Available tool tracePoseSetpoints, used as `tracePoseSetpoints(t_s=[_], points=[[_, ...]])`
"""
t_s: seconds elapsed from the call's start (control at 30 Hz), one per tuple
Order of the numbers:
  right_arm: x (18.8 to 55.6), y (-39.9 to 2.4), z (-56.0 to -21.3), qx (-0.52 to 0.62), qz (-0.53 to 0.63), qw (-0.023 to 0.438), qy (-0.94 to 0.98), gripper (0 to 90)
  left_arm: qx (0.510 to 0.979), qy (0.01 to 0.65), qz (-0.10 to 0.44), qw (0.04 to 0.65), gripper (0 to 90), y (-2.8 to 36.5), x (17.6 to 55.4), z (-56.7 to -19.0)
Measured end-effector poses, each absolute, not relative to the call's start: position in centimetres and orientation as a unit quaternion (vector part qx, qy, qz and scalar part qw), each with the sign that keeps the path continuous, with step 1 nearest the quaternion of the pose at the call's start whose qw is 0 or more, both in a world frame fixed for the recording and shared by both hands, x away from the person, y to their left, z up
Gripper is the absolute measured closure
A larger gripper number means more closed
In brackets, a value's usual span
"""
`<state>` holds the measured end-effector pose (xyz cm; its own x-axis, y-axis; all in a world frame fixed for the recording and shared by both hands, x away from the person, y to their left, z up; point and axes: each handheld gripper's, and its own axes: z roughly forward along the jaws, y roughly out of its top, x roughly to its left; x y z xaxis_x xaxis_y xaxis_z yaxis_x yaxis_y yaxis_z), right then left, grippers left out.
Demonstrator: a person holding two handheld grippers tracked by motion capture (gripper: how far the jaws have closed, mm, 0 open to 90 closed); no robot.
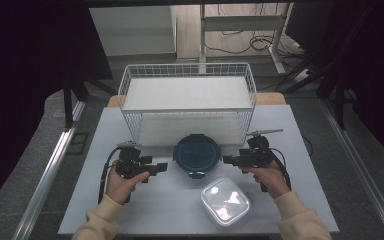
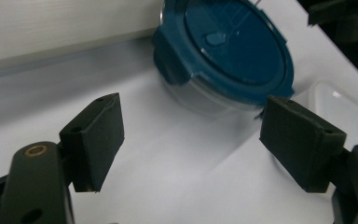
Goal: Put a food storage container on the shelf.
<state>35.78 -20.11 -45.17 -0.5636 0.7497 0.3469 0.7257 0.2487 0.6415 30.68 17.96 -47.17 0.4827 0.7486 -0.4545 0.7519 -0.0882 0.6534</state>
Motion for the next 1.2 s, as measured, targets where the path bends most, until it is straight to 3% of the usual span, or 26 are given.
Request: tracePoseSetpoints(t_s=[0.23, 0.9, 1.2], points=[[36.5, -18.8, -46.0, 0.471, 0.399, -0.019, 0.786, 17.4, 0.704, 0.534, -0.052, 0.465, 18.1, 17.5, 33.4, -47.8], [39.3, -17.1, -48.5, 0.502, 0.407, -0.093, 0.758, 16.2, 0.664, 0.555, -0.156, 0.477, 19.0, 15.4, 37.1, -51.2], [40.2, -16.6, -49.8, 0.517, 0.401, -0.127, 0.746, 19.2, 0.659, 0.557, -0.186, 0.471, 24.7, 14.7, 37.8, -52.6]])
